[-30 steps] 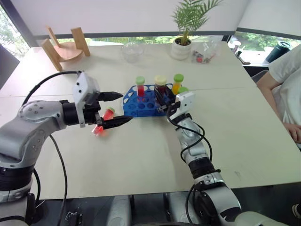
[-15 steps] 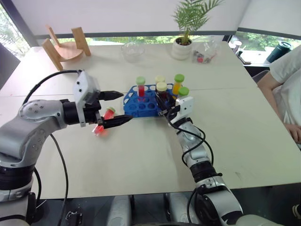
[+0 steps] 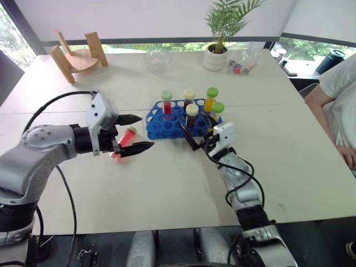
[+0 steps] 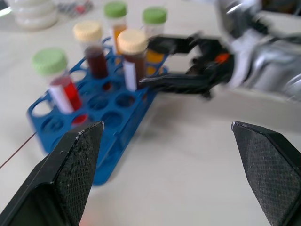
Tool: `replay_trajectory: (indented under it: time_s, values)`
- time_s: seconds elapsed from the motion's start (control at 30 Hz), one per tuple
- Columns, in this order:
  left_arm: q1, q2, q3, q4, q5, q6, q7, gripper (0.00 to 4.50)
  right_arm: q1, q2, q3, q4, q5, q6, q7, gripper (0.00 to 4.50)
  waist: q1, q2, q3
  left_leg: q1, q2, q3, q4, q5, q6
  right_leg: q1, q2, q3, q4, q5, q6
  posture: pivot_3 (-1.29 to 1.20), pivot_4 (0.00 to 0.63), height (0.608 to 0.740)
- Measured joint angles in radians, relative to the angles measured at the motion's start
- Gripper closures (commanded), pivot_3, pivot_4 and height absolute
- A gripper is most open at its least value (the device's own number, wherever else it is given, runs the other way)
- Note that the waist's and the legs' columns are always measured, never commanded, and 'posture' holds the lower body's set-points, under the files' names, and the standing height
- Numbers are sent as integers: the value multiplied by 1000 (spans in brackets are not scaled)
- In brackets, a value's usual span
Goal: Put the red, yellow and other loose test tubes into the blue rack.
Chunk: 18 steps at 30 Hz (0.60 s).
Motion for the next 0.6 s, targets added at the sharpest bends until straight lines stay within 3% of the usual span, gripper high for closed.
replay_trajectory:
  time_s: [0.13,0.23,0.4,0.6]
  values:
    - [-52,50,-61,86,96,26,31,0,114,-176,23,-264,101,222,140,49,3,0,0,0,0,0,1,0,0,1,0,0,0,0,0,0,150,740]
    - [-173,86,-151,182,143,121,29,0,135,-400,15,-438,223,379,313,49,5,-1,1,0,-1,0,2,0,0,2,0,0,-1,0,0,0,150,740]
    - [-371,81,-340,375,232,268,-15,0,-83,-700,-58,-496,379,516,603,49,-1,-2,2,1,1,-1,1,0,1,2,3,1,-2,0,0,0,150,740]
    - [-514,-9,-483,629,343,307,-43,0,-297,-817,-70,-435,602,773,804,49,5,-4,3,-2,1,-2,1,-1,3,0,3,0,-3,0,0,0,150,740]
